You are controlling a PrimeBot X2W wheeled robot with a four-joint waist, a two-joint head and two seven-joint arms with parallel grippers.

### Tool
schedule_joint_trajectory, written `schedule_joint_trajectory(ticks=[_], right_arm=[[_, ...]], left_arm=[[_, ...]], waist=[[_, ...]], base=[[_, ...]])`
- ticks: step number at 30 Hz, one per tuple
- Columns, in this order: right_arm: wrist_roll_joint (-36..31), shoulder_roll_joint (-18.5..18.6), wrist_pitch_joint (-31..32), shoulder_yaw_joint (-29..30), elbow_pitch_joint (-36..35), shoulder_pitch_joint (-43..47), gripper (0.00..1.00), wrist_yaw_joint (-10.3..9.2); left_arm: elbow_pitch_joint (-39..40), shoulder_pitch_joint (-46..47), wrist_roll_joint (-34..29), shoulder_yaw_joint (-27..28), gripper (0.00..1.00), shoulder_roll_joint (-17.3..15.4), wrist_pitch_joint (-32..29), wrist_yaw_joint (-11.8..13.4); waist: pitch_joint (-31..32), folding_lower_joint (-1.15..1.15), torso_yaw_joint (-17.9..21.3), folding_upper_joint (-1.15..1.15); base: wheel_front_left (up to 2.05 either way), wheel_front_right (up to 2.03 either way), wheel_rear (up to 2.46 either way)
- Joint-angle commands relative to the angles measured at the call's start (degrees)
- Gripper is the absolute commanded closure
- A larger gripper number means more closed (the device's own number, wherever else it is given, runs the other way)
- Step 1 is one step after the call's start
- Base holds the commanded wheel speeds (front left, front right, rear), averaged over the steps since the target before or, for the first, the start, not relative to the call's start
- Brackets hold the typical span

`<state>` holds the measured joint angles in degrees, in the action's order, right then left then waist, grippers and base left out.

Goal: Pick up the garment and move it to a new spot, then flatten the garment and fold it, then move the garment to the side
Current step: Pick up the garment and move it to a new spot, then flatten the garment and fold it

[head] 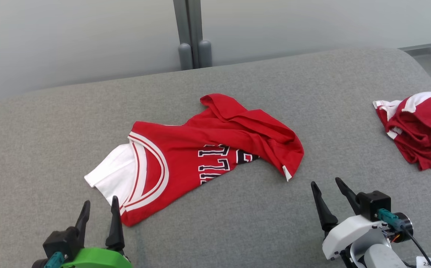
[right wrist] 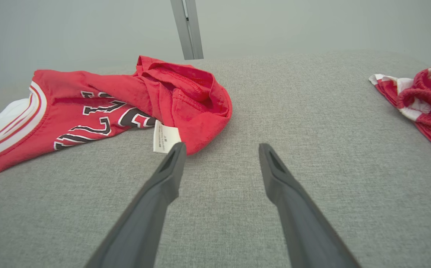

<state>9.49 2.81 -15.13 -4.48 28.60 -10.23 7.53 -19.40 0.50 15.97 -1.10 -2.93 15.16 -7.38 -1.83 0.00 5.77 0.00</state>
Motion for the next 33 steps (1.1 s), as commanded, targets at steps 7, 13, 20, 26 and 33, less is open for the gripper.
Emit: schedule_joint_trajectory(ticks=[7,13,20,26,33], right_arm=[[-1.12,0.20,-0.02,-0.70,-0.07,-0.99,0.00,-0.09],[-1.72,0.19,-0.02,-2.95,-0.49,-3.79,0.00,-0.09],[-0.83,0.22,-0.02,-12.45,1.02,-9.94,0.00,-0.09],[1.63,0.24,-0.03,-23.25,6.77,-17.79,0.00,-0.09],[4.67,0.29,0.08,-30.18,18.25,-25.59,0.00,-0.09]], left_arm=[[-0.02,0.80,1.02,-1.63,0.00,-0.06,-0.04,-0.08],[0.16,2.54,1.89,-3.51,0.00,-0.07,-0.04,-0.10],[-0.25,4.70,2.89,-5.47,0.00,-0.09,-0.04,-0.12],[-0.89,5.50,3.47,-6.74,0.00,-0.08,-0.04,-0.13],[-1.25,5.80,3.95,-7.44,0.00,-0.07,-0.04,-0.14]], waist=[[-0.72,0.00,-1.38,0.00],[-2.93,0.00,-4.33,0.00],[-6.20,0.00,-10.04,0.00],[-7.70,0.00,-14.84,0.00],[-9.28,0.00,-17.71,0.00]], base=[[0.00,0.00,0.00],[0.00,0.00,0.00],[0.00,0.00,0.00],[0.00,0.00,0.00],[0.00,0.00,0.00]])
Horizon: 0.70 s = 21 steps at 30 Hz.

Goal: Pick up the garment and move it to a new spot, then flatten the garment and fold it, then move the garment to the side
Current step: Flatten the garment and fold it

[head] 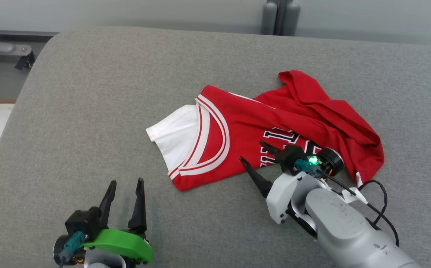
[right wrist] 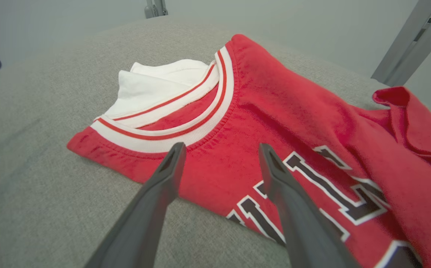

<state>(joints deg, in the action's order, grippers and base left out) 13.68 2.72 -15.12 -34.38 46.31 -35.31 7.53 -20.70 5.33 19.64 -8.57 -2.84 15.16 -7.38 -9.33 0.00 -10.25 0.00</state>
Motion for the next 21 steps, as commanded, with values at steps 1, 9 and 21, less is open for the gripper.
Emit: schedule_joint_trajectory(ticks=[1,9,21], right_arm=[[0.84,0.38,0.30,-1.12,2.08,-1.28,0.00,-0.09],[5.84,0.36,3.90,-7.89,9.90,-4.73,0.00,-0.07],[11.44,0.30,1.47,-13.17,10.21,-8.59,1.00,-0.04]], left_arm=[[0.08,1.16,0.37,0.01,0.00,-0.16,-0.04,-0.14],[0.09,2.84,0.95,-0.72,0.00,-0.16,-0.04,-0.15],[-0.56,2.93,0.74,0.16,0.00,-0.16,-0.04,-0.16]], waist=[[-2.00,0.00,-1.82,0.00],[-4.18,0.00,-2.18,0.00],[-4.23,0.00,-1.08,0.00]], base=[[0.00,0.00,0.00],[0.00,0.00,0.00],[0.00,0.00,0.00]])
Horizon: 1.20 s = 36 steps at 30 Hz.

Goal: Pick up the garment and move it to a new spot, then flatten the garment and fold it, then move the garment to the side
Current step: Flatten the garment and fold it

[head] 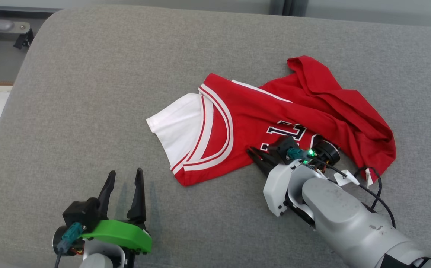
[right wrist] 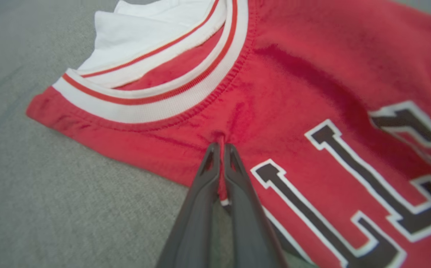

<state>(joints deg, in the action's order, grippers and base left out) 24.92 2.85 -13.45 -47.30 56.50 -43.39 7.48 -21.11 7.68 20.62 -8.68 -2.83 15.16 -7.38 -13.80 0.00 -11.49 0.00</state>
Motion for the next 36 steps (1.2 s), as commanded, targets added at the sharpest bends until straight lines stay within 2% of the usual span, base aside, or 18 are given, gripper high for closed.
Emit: schedule_joint_trajectory(ticks=[1,4,6,9,12,15,19,21,22,26,30,33,36], right_arm=[[0.74,0.08,-0.84,-0.10,-1.12,-1.33,1.00,0.00],[2.96,0.11,-1.71,1.32,-5.29,-2.74,1.00,0.00],[3.90,0.14,-1.77,4.18,-11.13,-3.97,1.00,0.00],[5.36,0.34,-1.76,11.93,-19.72,-2.77,1.00,-0.01],[5.18,0.27,-1.77,20.19,-24.74,-0.22,1.00,-0.01],[2.10,0.27,-1.78,29.66,-25.13,2.62,1.00,-0.01],[-4.35,1.82,-1.79,41.70,-20.81,7.37,0.98,-0.01],[-8.12,3.06,-1.80,46.85,-18.15,9.23,0.42,-0.01],[-10.20,3.61,-1.79,49.80,-16.69,10.25,0.00,-0.01],[-17.22,4.64,-1.79,57.39,-13.69,13.58,0.00,-0.01],[-21.46,3.43,-1.79,61.18,-14.81,15.14,0.00,-0.01],[-23.38,2.29,-1.79,60.90,-16.57,15.32,0.00,-0.01],[-25.00,1.26,-1.80,57.25,-19.00,14.34,0.00,-0.01]], left_arm=[[-0.29,0.39,-0.32,0.38,0.00,-0.17,-0.04,-0.16],[-0.37,0.04,-0.42,0.45,0.00,-0.17,-0.04,-0.16],[-0.28,-0.34,-0.48,0.76,0.00,-0.18,-0.04,-0.16],[-0.26,-1.00,-0.80,1.15,0.00,-0.17,-0.04,-0.16],[-0.31,-1.50,-1.15,1.64,0.00,-0.17,-0.04,-0.16],[-0.30,-1.64,-1.43,2.00,0.00,-0.19,-0.04,-0.16],[-0.18,-1.63,-1.40,1.52,0.00,-0.19,-0.04,-0.16],[-0.21,-1.41,-1.33,1.12,0.00,-0.18,-0.04,-0.16],[-0.24,-1.21,-1.30,0.98,0.00,-0.19,-0.04,-0.16],[-0.38,-0.54,-1.30,0.33,0.00,-0.20,-0.04,-0.16],[-0.43,-0.40,-1.38,0.17,0.00,-0.20,-0.04,-0.16],[-0.46,-0.37,-1.53,0.14,0.00,-0.19,-0.04,-0.16],[-0.38,-0.04,-1.63,-0.04,0.00,-0.19,-0.04,-0.16]], waist=[[0.50,0.00,0.32,0.00],[1.14,0.00,0.84,0.00],[1.60,0.00,1.44,0.00],[2.51,0.00,2.73,0.00],[3.34,0.00,4.14,0.00],[3.78,0.00,5.65,0.00],[3.68,0.00,7.09,0.00],[3.37,0.00,7.61,0.00],[3.19,0.00,7.87,0.00],[2.70,0.00,8.35,0.00],[2.65,0.00,8.74,0.00],[2.67,0.00,8.87,0.00],[2.47,0.00,8.75,0.00]], base=[[0.00,0.00,0.00],[0.00,0.00,0.00],[0.00,0.00,0.00],[0.00,0.00,0.00],[0.00,0.00,0.00],[0.00,0.00,0.00],[0.00,0.00,0.00],[0.00,0.00,0.00],[0.00,0.00,0.00],[0.00,0.00,0.00],[0.00,0.00,0.00],[0.00,0.00,0.00],[0.00,0.00,0.00]])
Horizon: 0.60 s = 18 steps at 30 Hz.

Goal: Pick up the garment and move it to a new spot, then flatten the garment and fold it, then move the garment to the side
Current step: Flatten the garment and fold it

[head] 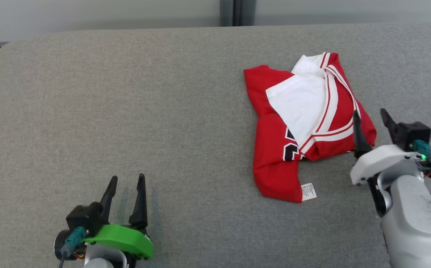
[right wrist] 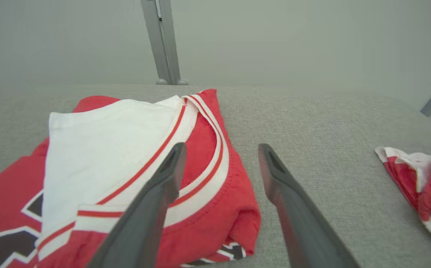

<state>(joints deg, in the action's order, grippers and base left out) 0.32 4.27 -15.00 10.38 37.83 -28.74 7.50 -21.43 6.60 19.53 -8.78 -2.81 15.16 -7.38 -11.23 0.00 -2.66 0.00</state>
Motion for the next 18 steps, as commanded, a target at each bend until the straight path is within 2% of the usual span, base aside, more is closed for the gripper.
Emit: schedule_joint_trajectory(ticks=[1,5,10,18], right_arm=[[-0.92,-0.38,-0.25,-2.42,-1.04,-0.85,0.00,-0.03],[-0.52,-0.92,-0.25,-10.32,-1.32,-3.16,0.00,-0.03],[1.06,-1.12,-0.25,-19.17,2.44,-8.48,0.00,-0.03],[0.14,-1.19,-0.25,-21.97,11.88,-16.82,0.00,-0.03]], left_arm=[[0.02,1.24,-0.52,-0.05,0.00,-0.21,-0.04,-0.16],[0.31,1.92,-0.18,-0.62,0.00,-0.21,-0.04,-0.16],[0.74,3.21,0.62,-1.34,0.00,-0.20,-0.04,-0.16],[0.60,5.42,1.48,-2.51,0.00,-0.21,-0.04,-0.16]], waist=[[-0.32,0.00,-0.23,0.00],[-1.44,0.00,-1.02,0.00],[-3.97,0.00,-2.39,0.00],[-7.90,0.00,-5.11,0.00]], base=[[0.00,0.00,0.00],[0.00,0.00,0.00],[0.00,0.00,0.00],[0.00,0.00,0.00]])
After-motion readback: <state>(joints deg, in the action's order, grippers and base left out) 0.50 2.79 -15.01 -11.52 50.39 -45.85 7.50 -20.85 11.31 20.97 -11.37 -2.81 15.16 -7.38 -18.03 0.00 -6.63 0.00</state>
